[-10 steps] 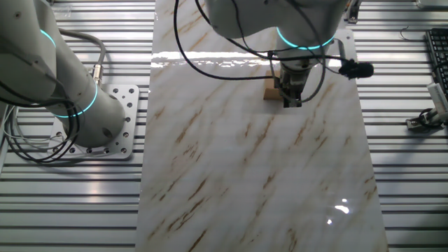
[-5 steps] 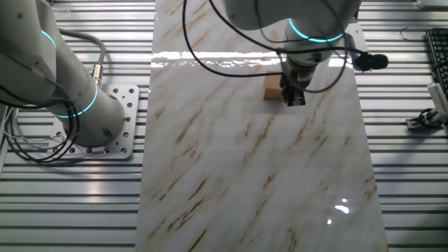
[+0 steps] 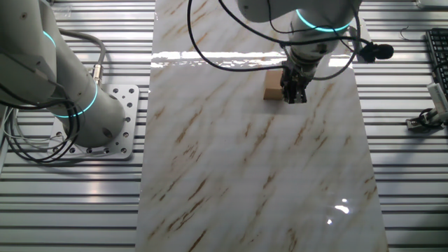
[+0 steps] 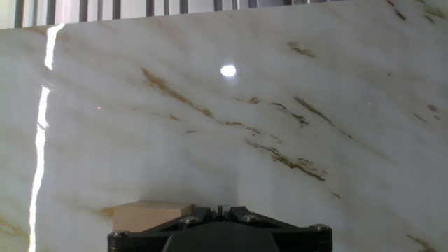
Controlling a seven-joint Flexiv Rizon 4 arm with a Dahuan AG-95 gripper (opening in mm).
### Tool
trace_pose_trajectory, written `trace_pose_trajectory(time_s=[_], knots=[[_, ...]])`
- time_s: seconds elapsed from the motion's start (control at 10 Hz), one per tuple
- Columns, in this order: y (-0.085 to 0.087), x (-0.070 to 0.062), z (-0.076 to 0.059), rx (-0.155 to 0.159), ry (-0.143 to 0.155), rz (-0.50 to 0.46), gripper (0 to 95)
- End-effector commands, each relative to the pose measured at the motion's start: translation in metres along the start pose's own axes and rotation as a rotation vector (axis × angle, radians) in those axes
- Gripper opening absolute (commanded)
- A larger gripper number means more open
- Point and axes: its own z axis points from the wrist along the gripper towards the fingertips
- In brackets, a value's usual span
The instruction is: Approach and touch the side of the small block
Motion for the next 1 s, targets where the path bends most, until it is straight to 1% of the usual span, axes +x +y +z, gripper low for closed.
trace_pose_trajectory(time_s=[0.1, 0.4, 0.5, 0.8, 1.0], knots=[[0.0, 0.001, -0.001, -0.02, -0.002, 0.0, 0.0], [0.0, 0.001, -0.001, -0.029, -0.002, -0.001, 0.0], [-0.001, 0.001, 0.003, -0.041, -0.003, 0.0, 0.0], [-0.003, 0.003, 0.015, -0.056, -0.012, -0.004, 0.0], [-0.004, 0.003, 0.021, -0.077, -0.023, -0.003, 0.0]])
